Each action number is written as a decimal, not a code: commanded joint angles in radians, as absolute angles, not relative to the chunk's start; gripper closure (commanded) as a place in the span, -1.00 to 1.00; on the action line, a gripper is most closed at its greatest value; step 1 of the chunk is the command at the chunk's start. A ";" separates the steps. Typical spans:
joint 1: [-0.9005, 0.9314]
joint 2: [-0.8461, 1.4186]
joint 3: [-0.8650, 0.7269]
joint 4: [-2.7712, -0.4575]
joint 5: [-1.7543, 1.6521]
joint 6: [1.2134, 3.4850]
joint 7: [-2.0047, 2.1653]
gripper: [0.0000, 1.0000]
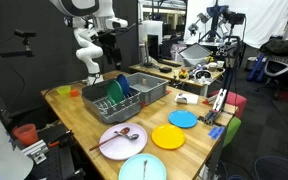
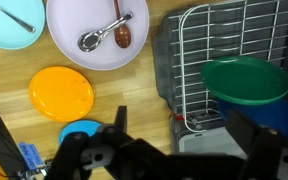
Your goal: Move the silver spoon and ladle from the pink plate and put them on the orange plate, move the pink plate backwards
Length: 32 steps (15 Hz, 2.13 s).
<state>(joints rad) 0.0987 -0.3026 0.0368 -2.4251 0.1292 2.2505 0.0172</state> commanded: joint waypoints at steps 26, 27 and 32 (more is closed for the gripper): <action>-0.032 0.010 -0.042 -2.548 0.325 2.358 0.361 -1.00; -0.036 0.045 -0.047 -2.546 0.321 2.364 0.362 -1.00; -0.039 0.228 -0.053 -2.496 0.343 2.354 0.324 -1.00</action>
